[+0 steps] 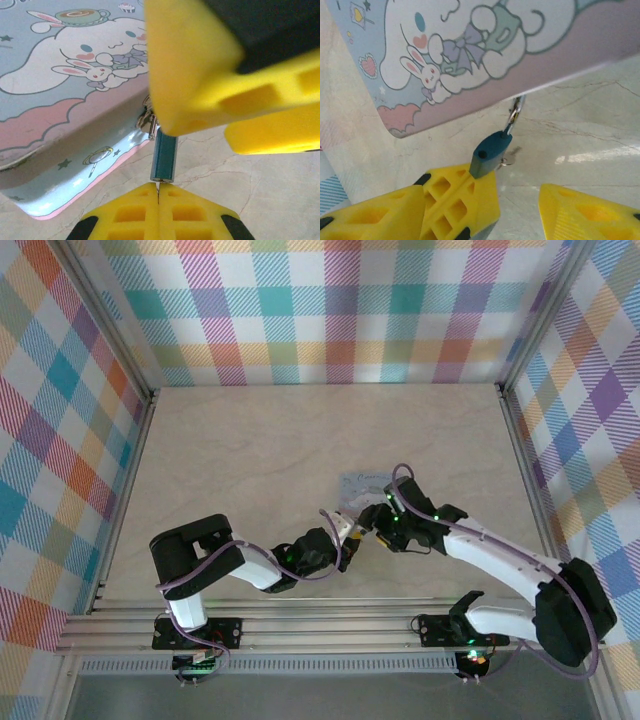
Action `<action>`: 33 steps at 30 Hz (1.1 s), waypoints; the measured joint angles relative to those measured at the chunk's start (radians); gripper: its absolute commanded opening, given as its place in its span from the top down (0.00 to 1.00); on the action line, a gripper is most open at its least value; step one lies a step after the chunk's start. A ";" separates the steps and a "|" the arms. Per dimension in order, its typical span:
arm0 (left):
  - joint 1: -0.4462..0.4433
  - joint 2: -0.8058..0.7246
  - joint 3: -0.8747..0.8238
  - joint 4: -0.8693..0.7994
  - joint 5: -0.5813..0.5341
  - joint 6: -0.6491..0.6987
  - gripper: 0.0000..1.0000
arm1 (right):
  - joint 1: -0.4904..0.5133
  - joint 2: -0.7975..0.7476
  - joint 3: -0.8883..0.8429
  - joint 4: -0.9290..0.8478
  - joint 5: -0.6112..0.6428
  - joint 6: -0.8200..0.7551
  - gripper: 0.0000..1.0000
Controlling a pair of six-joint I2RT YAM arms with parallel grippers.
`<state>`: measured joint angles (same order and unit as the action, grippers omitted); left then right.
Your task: Unlock a padlock with a key
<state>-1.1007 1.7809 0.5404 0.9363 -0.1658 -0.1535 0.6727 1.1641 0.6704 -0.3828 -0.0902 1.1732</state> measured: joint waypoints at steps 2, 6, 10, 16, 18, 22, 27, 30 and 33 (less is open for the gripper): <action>0.000 0.000 0.001 -0.005 0.000 0.000 1.00 | 0.002 -0.013 -0.013 0.003 0.000 0.009 0.40; 0.000 0.000 0.003 -0.024 0.004 0.000 1.00 | 0.002 -0.015 -0.029 0.030 -0.001 0.023 0.40; 0.000 0.000 0.005 -0.049 0.003 0.002 1.00 | 0.002 -0.008 -0.037 0.055 -0.008 0.030 0.43; 0.000 0.000 0.006 -0.056 0.003 0.005 1.00 | 0.002 0.062 -0.037 0.114 -0.026 0.046 0.48; 0.000 0.000 0.006 -0.056 0.003 0.005 1.00 | 0.002 0.094 -0.036 0.134 -0.036 0.047 0.47; -0.001 0.000 0.006 -0.056 0.003 0.005 1.00 | 0.002 0.143 -0.036 0.165 -0.055 0.054 0.61; -0.001 0.000 0.006 -0.055 -0.008 0.005 1.00 | 0.002 0.159 -0.034 0.180 -0.060 0.058 0.79; -0.001 -0.001 0.006 -0.062 -0.013 0.005 1.00 | 0.002 0.161 -0.032 0.179 -0.061 0.061 0.86; -0.001 -0.001 0.006 -0.069 -0.016 0.005 1.00 | 0.003 0.164 -0.029 0.178 -0.061 0.061 0.94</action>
<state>-1.1015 1.7802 0.5468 0.8677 -0.1822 -0.1486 0.6758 1.3277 0.6415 -0.2050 -0.1516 1.2339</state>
